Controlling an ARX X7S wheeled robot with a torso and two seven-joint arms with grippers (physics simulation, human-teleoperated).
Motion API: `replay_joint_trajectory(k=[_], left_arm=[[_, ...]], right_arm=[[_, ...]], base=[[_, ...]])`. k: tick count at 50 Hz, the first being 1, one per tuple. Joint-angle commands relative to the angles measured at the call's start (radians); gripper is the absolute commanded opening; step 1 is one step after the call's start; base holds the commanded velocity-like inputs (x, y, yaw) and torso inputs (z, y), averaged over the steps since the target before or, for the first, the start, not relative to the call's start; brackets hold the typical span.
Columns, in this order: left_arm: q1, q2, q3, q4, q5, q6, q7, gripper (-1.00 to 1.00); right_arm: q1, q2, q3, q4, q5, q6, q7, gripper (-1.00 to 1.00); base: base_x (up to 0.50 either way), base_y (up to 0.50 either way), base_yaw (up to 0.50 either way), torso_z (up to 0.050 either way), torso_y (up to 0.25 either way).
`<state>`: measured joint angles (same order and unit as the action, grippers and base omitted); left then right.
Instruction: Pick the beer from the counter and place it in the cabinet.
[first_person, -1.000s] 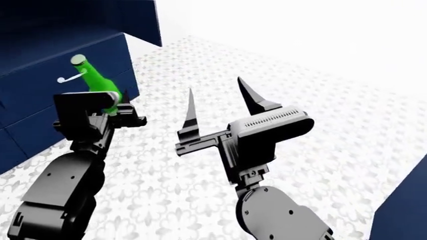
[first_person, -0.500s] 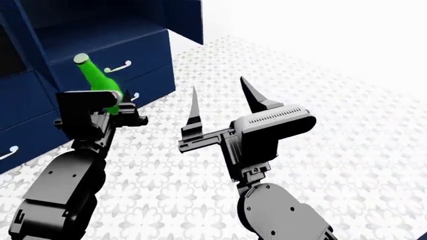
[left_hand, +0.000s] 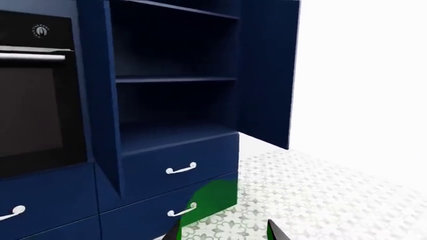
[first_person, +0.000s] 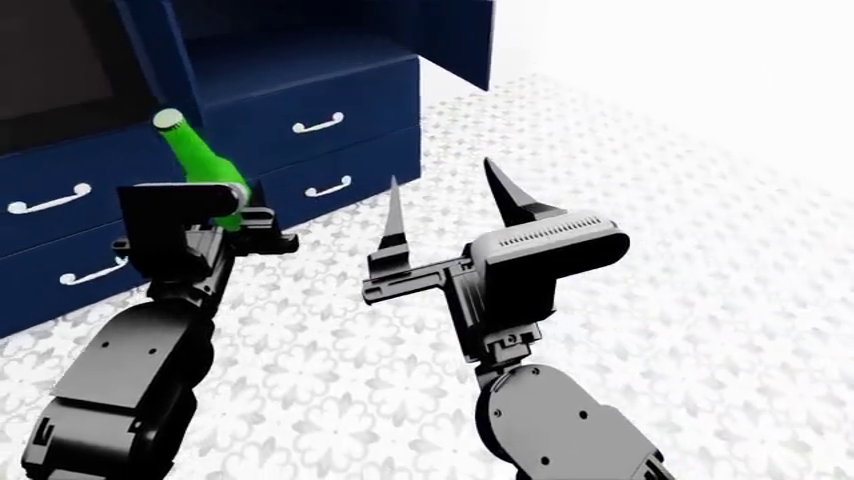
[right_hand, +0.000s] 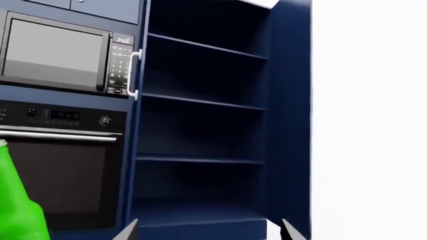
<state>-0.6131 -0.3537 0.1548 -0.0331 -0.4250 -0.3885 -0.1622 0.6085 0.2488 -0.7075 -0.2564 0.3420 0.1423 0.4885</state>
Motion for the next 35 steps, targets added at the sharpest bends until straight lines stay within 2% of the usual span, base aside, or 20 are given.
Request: replay_joint_trajectory(k=[1, 11, 17, 29, 35], left_arm=[[-0.004, 0.003, -0.001, -0.011, -0.017, 0.005, -0.004, -1.0], [-0.02, 0.019, 0.009, -0.017, -0.02, -0.001, -0.01, -1.0], [-0.096, 0.109, 0.058, -0.045, -0.007, -0.002, -0.034, -1.0], [-0.321, 0.253, 0.144, -0.427, 0.079, 0.125, 0.005, -1.0], [-0.318, 0.27, 0.163, -0.497, 0.092, 0.169, 0.01, -1.0]], right_arm=[[-0.001, 0.002, 0.002, 0.016, 0.002, -0.009, 0.002, 1.0], [-0.001, 0.006, 0.005, 0.018, 0.005, -0.011, 0.006, 1.0], [-0.017, 0.026, 0.016, -0.007, 0.012, -0.018, 0.013, 1.0], [-0.043, 0.057, 0.042, -0.017, 0.033, -0.052, 0.009, 1.0], [-0.051, 0.071, 0.053, -0.021, 0.039, -0.056, 0.014, 1.0]], base=[[0.0, 0.0, 0.5, 0.0, 0.0], [0.0, 0.0, 0.5, 0.0, 0.0], [0.0, 0.0, 0.5, 0.0, 0.0], [0.0, 0.0, 0.5, 0.0, 0.0], [0.0, 0.0, 0.5, 0.0, 0.0]])
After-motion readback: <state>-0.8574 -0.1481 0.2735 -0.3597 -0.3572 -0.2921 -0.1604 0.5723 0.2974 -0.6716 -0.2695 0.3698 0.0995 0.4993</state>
